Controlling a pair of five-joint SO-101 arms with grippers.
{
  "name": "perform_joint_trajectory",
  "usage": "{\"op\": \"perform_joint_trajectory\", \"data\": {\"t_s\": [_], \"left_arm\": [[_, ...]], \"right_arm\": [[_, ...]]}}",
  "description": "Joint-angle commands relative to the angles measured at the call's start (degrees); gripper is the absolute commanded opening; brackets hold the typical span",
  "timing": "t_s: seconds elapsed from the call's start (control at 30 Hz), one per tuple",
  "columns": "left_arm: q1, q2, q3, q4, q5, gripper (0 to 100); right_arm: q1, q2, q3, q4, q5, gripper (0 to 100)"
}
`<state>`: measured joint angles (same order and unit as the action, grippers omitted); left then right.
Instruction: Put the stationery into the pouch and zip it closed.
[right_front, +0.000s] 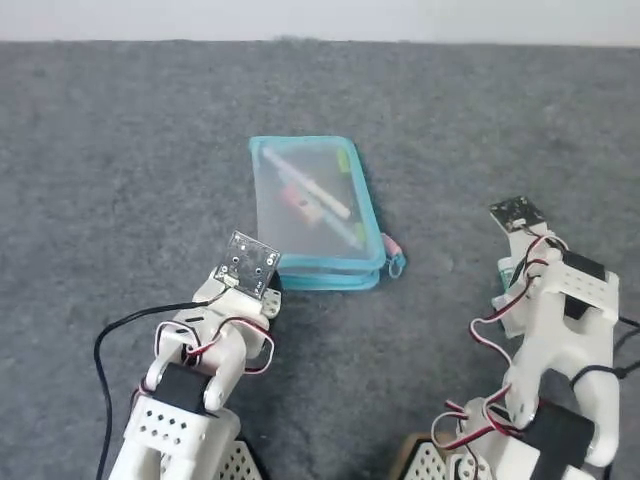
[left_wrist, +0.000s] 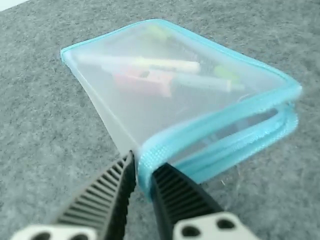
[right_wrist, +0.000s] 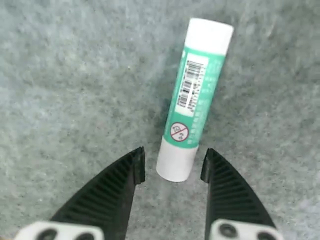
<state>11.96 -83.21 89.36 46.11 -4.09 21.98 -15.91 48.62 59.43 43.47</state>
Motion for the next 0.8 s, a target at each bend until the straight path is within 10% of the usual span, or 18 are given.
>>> {"op": "perform_joint_trajectory", "data": {"t_s": [0.0, 0.53, 0.77], "left_arm": [[-0.44, -0.79, -0.92, -1.41, 0.7, 1], [-0.44, -0.79, -0.92, -1.67, 0.7, 1], [-0.44, -0.79, -0.92, -1.76, 0.7, 1]], "right_arm": [[1.45, -2.42, 0.0, -0.84, -0.88, 18.7], [1.45, 5.58, 2.02, -7.78, -0.35, 1.7], [-0.84, -1.19, -9.67, 10.77, -3.34, 0.7]]}}
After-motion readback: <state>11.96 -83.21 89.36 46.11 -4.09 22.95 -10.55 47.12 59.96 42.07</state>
